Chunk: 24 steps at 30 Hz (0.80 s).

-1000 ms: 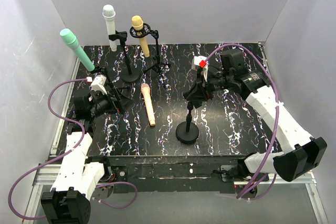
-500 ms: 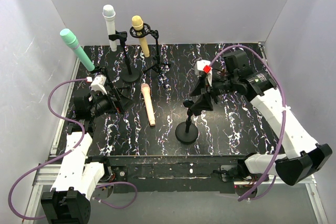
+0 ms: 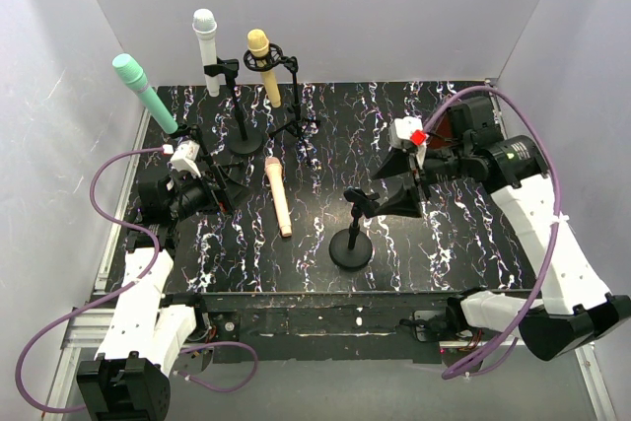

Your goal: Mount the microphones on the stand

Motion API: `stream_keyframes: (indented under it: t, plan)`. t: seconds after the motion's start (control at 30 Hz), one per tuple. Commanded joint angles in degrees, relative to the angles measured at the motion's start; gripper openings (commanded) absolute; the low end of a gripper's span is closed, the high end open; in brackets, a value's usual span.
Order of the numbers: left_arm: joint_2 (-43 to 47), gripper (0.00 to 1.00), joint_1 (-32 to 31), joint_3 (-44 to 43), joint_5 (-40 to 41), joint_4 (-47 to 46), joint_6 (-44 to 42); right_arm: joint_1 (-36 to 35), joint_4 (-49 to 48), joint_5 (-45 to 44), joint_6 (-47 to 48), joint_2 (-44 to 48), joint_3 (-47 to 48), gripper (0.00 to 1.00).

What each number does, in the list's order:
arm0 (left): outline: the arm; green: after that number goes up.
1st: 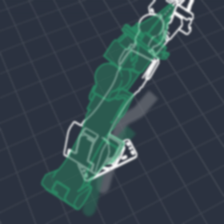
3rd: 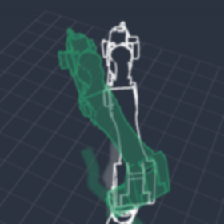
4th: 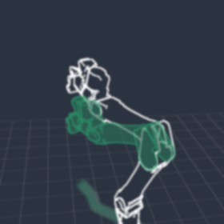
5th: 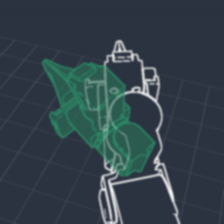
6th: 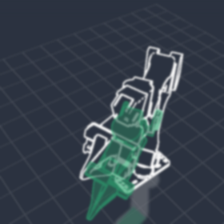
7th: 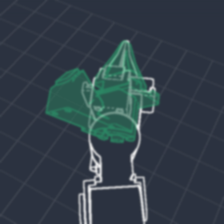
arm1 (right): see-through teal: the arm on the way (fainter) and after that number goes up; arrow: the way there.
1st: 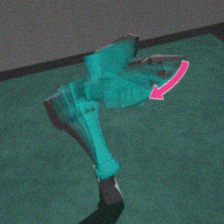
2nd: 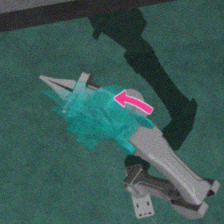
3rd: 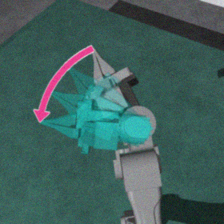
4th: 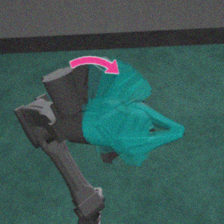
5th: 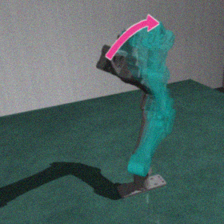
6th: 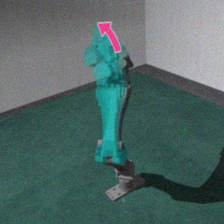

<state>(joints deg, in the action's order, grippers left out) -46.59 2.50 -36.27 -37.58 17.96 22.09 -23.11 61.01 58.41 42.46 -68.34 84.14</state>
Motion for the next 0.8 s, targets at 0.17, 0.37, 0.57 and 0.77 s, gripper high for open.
stream_keyframes:
  t: [0.17,0.37,0.57,0.77]
  plan:
    - [0.8,0.98,-0.1,-0.3,-0.6,-0.6,0.0,4.4,7.0,6.0,5.5,3.9,3.2,0.83]
    - [0.8,0.98,-0.1,-0.3,-0.6,-0.6,0.1,9.1,10.1,9.3,9.6,5.7,3.0,0.85]
    - [0.8,0.98,-0.1,-0.3,-0.6,-0.6,0.1,13.9,10.4,12.0,9.7,7.7,1.5,0.85]
    - [1.0,0.98,-0.1,-0.1,-0.7,-0.6,0.5,18.5,8.4,13.5,8.0,9.9,-1.6,0.85]
